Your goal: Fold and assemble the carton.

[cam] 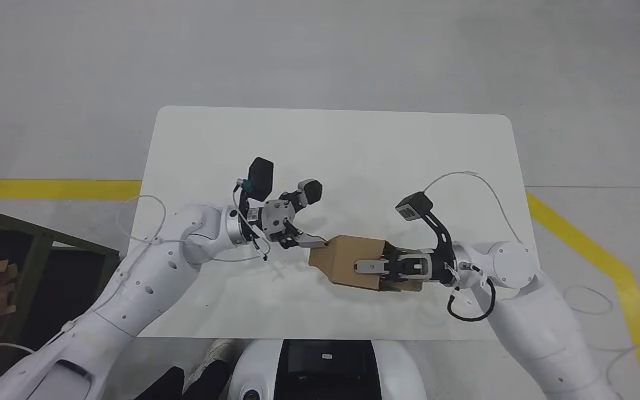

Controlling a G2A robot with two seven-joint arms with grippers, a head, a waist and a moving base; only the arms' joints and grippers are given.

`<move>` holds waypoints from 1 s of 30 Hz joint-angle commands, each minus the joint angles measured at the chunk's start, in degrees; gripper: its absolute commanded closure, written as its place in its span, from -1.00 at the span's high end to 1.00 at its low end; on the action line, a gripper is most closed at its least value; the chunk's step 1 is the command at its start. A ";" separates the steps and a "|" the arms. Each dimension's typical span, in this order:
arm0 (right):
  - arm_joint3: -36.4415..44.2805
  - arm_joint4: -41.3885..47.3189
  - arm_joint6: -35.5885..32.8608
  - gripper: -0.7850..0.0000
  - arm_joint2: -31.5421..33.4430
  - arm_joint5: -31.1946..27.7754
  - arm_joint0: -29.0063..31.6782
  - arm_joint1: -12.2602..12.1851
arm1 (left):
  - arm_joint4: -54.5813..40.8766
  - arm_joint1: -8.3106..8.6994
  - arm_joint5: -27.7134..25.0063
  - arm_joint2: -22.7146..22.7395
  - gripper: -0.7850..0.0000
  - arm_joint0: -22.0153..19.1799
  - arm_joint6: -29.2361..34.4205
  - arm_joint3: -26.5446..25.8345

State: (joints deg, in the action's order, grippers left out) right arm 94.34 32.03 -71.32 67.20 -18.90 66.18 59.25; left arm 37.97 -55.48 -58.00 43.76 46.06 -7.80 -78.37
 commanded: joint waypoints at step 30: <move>-0.85 6.14 -1.36 -1.00 -0.47 0.06 -0.14 0.47 | 0.82 -0.15 0.00 -4.23 1.00 -1.17 1.17 0.25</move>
State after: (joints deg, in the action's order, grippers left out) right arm 93.52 38.26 -72.73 66.81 -18.83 66.07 59.69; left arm 38.83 -55.61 -58.00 39.70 44.97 -6.71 -78.02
